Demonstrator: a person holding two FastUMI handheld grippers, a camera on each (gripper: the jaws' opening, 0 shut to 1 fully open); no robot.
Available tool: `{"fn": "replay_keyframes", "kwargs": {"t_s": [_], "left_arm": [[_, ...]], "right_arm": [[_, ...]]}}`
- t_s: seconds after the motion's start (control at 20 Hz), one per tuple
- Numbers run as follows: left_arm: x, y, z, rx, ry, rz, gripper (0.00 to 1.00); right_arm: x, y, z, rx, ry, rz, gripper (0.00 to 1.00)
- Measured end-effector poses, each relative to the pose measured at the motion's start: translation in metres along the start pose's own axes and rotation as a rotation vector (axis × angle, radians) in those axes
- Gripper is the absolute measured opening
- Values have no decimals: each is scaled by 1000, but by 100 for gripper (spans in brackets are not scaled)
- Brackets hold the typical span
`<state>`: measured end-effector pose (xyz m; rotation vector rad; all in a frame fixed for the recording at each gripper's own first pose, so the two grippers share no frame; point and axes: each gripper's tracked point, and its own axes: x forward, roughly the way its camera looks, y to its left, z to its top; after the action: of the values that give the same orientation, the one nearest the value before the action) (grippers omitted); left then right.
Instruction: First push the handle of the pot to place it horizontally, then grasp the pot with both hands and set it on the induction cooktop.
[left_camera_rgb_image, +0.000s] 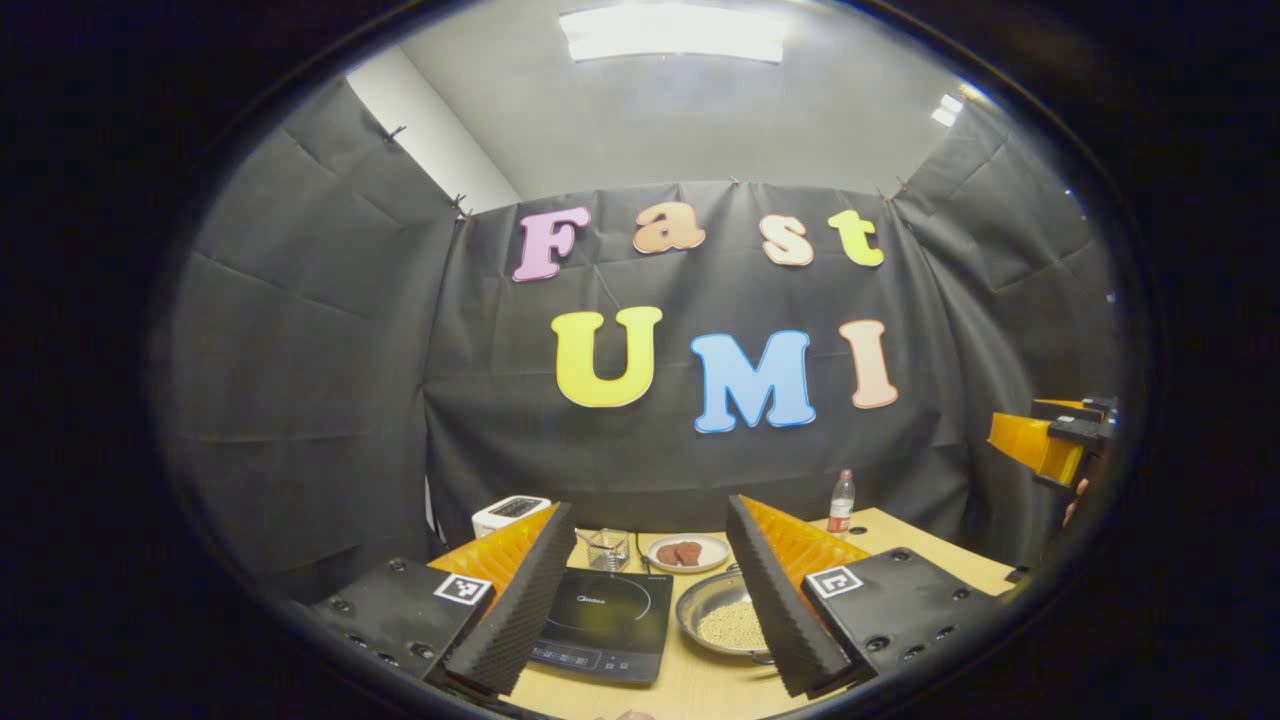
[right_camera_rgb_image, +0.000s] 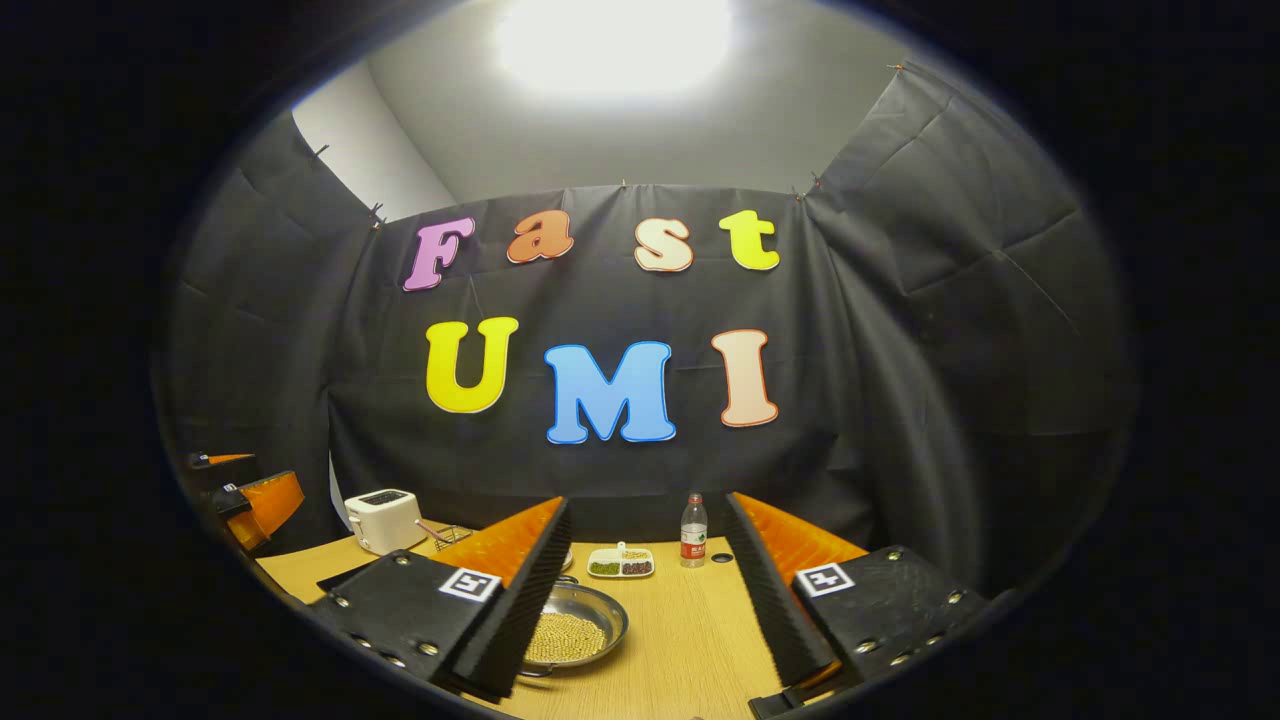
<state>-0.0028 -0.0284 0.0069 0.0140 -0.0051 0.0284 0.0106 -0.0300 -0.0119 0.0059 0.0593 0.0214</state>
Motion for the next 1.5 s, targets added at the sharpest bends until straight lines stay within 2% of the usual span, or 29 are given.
{"fn": "replay_keyframes", "kwargs": {"t_s": [0.05, 0.15, 0.2, 0.25, 0.35, 0.4, 0.5, 0.65, 0.75, 0.85, 0.95, 1.15, 1.5], "left_arm": [[0, 0, 1, 1, -1, 3, 100], [-1, -2, 2, 4, -2, 9, 100], [-1, -3, 4, 7, -4, 13, 93], [-1, -4, 3, 10, -5, 17, 99], [-1, -6, 4, 9, -4, 23, 100], [0, -8, 4, 7, -4, 27, 100], [-2, -11, 4, 12, -6, 36, 100], [-3, -18, 6, 10, -7, 46, 96], [-4, -19, 6, 18, -11, 60, 93], [-7, -21, 8, 26, -19, 74, 100], [-10, -18, 7, 37, -18, 94, 100], [-12, -7, 4, 47, -8, 131, 100], [11, 28, -3, 52, -1, 188, 100]], "right_arm": [[2, 0, 0, 1, 3, 3, 82], [4, -4, -6, -6, 7, -1, 85], [5, -6, -1, -8, 6, 3, 70], [5, -5, -2, -5, 7, 10, 64], [6, -3, -7, -4, 21, 29, 63], [8, -10, -7, -10, 16, 8, 63], [9, -18, 1, -4, -7, -6, 11], [12, -23, -4, -9, 4, 2, 12], [17, -22, 0, -6, 7, 30, 3], [17, -13, -11, -6, 11, 80, 1], [17, -7, -14, -6, 15, 118, 0], [27, 20, -29, 13, 61, 200, 1], [48, 85, -64, 7, 155, 352, 1]]}}
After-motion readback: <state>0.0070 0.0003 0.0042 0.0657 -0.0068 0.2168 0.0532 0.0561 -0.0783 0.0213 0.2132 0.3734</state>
